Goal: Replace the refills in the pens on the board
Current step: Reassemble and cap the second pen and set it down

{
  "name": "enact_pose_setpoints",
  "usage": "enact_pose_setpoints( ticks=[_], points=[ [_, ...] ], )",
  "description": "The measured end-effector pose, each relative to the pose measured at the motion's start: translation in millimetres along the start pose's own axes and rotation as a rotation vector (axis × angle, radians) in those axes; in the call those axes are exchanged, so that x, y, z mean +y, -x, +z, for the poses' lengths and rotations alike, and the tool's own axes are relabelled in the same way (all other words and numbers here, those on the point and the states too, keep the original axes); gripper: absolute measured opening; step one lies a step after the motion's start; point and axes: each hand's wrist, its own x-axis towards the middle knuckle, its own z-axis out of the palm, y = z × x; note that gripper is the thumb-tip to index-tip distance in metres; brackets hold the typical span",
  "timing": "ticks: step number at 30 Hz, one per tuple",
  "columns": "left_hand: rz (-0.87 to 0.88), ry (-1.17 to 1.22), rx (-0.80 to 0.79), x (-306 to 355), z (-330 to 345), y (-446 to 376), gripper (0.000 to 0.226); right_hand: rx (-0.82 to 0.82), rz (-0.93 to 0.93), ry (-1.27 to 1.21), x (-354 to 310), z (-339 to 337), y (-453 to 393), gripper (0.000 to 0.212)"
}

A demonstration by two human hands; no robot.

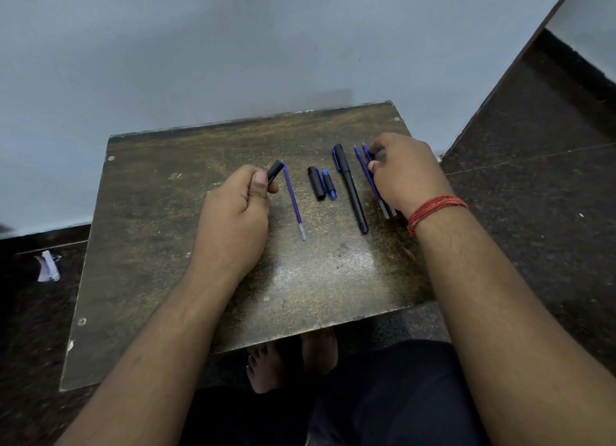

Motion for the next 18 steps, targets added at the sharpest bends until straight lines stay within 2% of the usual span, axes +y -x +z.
enact_pose_setpoints(
  ticks=[18],
  points=[
    [-0.005, -0.005, -0.006, 0.8, -1.7, -0.1, 0.032, -0.009, 0.037, -0.049, -3.3, -3.6, 4.3, 0.023]
  ],
)
